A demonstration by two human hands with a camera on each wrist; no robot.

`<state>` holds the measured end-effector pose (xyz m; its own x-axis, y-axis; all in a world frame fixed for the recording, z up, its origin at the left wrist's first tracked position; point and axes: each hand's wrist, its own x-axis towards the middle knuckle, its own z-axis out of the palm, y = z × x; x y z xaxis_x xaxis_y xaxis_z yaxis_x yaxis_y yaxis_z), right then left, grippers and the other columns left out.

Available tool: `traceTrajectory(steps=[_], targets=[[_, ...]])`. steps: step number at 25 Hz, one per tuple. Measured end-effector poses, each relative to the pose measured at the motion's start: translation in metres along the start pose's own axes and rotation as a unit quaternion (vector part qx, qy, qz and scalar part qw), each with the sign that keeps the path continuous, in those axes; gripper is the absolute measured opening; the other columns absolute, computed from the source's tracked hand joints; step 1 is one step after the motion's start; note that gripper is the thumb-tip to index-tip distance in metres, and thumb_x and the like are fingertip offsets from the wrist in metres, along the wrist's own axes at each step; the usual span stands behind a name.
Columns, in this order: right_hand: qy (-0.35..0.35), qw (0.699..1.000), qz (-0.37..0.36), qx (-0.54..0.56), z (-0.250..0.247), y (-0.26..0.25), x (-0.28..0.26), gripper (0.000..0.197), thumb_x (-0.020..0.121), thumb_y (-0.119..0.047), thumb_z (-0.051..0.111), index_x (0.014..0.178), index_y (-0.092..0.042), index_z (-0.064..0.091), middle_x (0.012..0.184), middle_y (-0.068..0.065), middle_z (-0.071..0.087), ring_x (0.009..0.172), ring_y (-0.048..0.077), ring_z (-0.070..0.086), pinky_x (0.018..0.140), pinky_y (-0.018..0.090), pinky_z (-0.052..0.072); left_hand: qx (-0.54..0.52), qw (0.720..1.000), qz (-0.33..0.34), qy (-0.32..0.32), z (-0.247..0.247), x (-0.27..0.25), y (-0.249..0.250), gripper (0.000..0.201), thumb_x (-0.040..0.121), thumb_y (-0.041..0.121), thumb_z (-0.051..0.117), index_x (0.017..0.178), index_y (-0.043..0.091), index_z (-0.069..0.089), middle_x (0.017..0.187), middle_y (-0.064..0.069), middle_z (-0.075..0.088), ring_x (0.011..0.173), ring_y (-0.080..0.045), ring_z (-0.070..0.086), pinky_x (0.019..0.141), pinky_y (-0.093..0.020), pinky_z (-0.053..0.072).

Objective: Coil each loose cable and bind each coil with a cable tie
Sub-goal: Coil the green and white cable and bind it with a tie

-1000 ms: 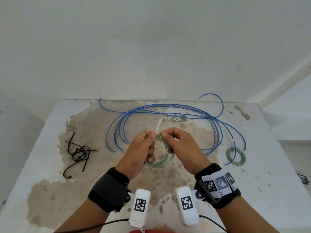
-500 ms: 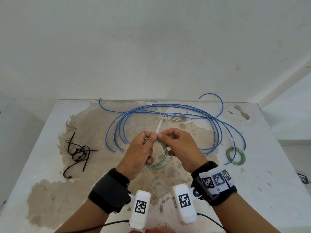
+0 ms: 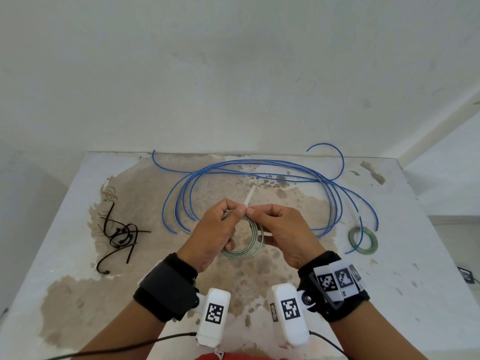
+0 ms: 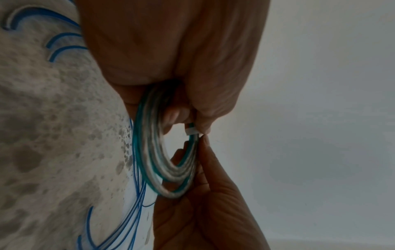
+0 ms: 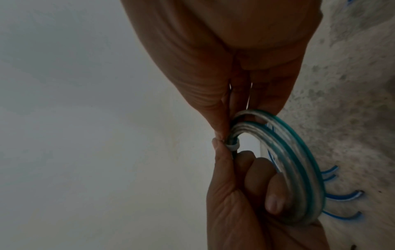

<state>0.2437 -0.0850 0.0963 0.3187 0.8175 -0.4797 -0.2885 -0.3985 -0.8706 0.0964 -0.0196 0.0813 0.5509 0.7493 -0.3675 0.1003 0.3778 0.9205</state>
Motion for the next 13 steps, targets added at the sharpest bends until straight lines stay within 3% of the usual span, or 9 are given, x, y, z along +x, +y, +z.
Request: traceTrajectory(steps=[4, 8, 13], targets=[[0.005, 0.999, 0.004, 0.034, -0.0008, 0.0011, -0.0012, 0.018, 0.093, -0.022, 0.072, 0.101, -0.007, 0.077, 0.088, 0.010, 0.076, 0.078, 0.020, 0.071, 0.068, 0.030, 0.059, -0.039, 0.999, -0.006, 0.030, -0.0019, 0.0028, 0.0012, 0.021, 0.104, 0.029, 0.052, 0.088, 0.016, 0.054, 0.056, 0.008, 0.028, 0.048, -0.009, 0.023, 0.044, -0.023, 0.033], [0.012, 1.000, -0.007, 0.014, -0.0025, 0.0023, -0.0036, 0.019, 0.093, -0.018, 0.071, 0.101, -0.001, 0.076, 0.084, 0.015, 0.075, 0.073, 0.018, 0.072, 0.065, 0.030, 0.060, -0.014, 0.999, -0.005, 0.029, -0.0018, 0.0022, 0.0007, 0.022, 0.106, 0.029, 0.048, 0.087, 0.018, 0.052, 0.057, 0.009, 0.029, 0.048, -0.008, 0.025, 0.046, -0.024, 0.035], [0.008, 1.000, -0.016, 0.014, 0.0026, 0.0036, -0.0043, 0.017, 0.093, -0.020, 0.073, 0.102, -0.008, 0.078, 0.088, 0.012, 0.078, 0.077, 0.020, 0.074, 0.065, 0.029, 0.060, -0.012, 0.999, -0.008, 0.038, -0.0012, 0.0023, 0.0022, 0.022, 0.108, 0.027, 0.042, 0.091, 0.015, 0.048, 0.062, 0.009, 0.031, 0.049, -0.006, 0.026, 0.046, -0.024, 0.032]])
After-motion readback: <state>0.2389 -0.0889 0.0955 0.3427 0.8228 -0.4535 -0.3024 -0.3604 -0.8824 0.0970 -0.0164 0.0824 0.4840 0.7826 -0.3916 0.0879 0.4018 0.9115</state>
